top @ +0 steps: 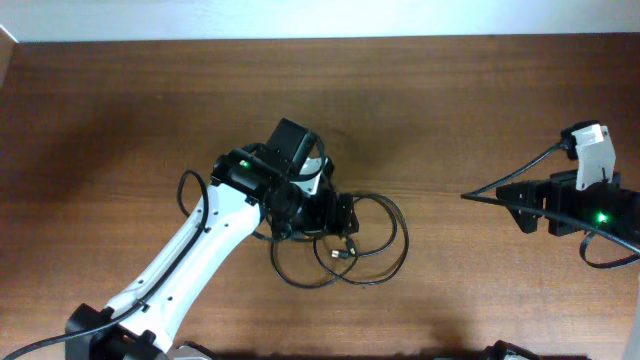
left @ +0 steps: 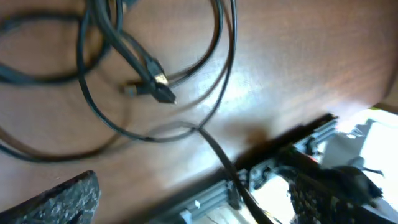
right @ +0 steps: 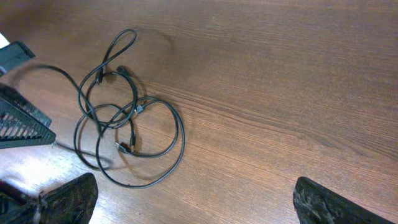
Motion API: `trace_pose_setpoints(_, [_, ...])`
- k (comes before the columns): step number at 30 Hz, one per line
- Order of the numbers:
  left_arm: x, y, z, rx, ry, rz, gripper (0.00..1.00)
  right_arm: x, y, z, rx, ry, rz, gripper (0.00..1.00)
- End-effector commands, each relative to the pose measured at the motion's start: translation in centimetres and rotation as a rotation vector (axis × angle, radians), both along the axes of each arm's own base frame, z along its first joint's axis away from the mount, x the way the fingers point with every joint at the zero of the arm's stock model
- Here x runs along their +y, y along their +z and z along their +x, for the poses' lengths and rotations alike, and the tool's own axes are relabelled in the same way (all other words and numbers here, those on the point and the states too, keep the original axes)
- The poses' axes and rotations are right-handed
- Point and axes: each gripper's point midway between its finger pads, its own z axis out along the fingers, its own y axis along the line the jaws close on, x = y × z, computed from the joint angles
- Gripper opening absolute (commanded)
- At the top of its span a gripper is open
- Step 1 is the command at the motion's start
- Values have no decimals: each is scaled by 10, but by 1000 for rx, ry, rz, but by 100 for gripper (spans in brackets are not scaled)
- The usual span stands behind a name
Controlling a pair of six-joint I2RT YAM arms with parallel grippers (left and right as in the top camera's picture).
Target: Untangle cables
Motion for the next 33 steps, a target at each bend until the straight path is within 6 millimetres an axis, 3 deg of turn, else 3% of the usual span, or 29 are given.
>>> trace_pose_setpoints(1, [-7, 7, -12, 130, 89, -50, 99, -1, 4, 1, -9, -9, -5, 99])
trace_pose_setpoints(8, [-4, 5, -12, 147, 123, -28, 99, -1, 4, 1, -9, -9, -5, 99])
trace_pose_setpoints(11, [20, -9, 3, 53, 169, 125, 99, -1, 4, 1, -9, -9, -4, 99])
trace_pose_setpoints(16, [34, -20, 10, -65, 108, 277, 99, -1, 4, 1, -11, -8, -2, 99])
trace_pose_setpoints(20, [19, -25, 10, -121, 57, 307, 99, -2, 2, 3, 0, -8, 2, 99])
trace_pose_setpoints(25, [-16, -37, 21, -191, 3, 269, 99, -3, -1, 5, 14, -8, 8, 99])
trace_pose_setpoints(29, [-40, -74, 25, -170, -44, 289, 99, -3, -2, 6, 16, -7, 8, 99])
trace_pose_setpoints(32, [-42, -111, 22, -98, -58, 348, 99, -3, -2, 6, 14, -7, 8, 99])
trace_pose_setpoints(33, [-41, -120, 21, -79, -62, 364, 93, -3, -2, 6, 15, -7, 8, 99])
